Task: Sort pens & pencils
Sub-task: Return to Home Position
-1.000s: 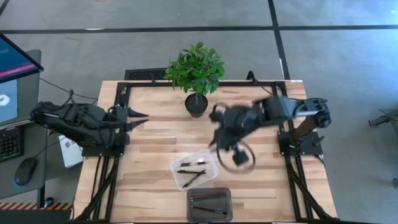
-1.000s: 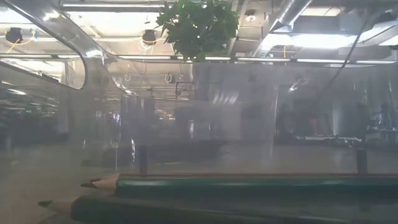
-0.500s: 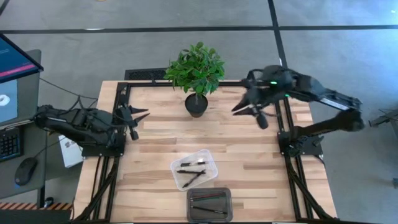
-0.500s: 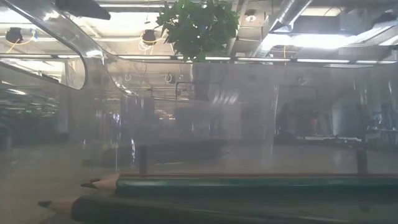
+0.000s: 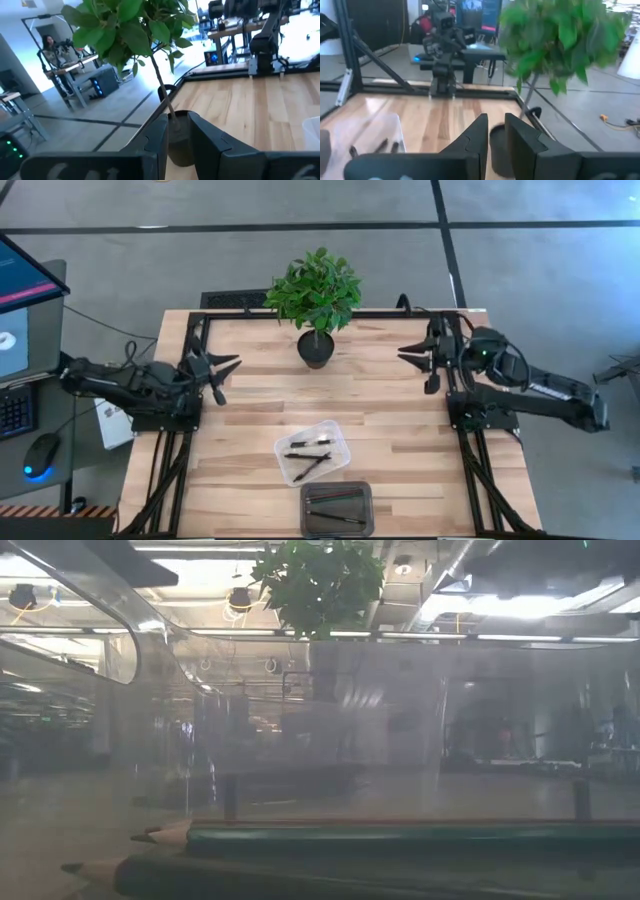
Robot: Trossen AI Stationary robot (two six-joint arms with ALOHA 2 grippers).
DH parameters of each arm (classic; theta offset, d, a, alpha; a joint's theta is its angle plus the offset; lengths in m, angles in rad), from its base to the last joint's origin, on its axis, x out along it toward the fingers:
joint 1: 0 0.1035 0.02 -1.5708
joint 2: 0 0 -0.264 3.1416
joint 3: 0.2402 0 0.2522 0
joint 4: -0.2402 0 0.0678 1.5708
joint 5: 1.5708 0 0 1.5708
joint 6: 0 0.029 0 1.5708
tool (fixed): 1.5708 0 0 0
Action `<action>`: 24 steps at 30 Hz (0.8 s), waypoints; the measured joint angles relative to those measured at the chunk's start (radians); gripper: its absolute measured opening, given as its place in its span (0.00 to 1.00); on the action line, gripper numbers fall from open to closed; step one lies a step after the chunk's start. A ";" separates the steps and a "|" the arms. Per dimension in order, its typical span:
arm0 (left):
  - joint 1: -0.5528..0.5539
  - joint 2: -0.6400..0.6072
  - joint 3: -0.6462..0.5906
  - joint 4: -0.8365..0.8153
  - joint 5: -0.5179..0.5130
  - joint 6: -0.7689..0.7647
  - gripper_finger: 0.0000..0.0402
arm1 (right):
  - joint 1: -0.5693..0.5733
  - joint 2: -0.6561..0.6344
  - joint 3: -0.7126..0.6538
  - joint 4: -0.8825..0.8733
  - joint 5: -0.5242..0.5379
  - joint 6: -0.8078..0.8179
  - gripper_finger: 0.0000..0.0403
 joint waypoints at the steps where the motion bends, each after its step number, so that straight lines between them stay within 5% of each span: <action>1: 0.000 -0.005 -0.023 0.026 0.000 0.000 0.16 | -0.006 -0.024 -0.035 0.007 0.000 0.000 0.21; 12: 0.000 -0.023 -0.248 0.264 -0.001 0.015 0.16 | -0.051 -0.240 -0.299 0.126 0.000 0.029 0.21; 24: 0.000 -0.105 -0.379 0.331 0.025 -0.039 0.16 | -0.050 -0.397 -0.404 0.132 -0.001 0.035 0.21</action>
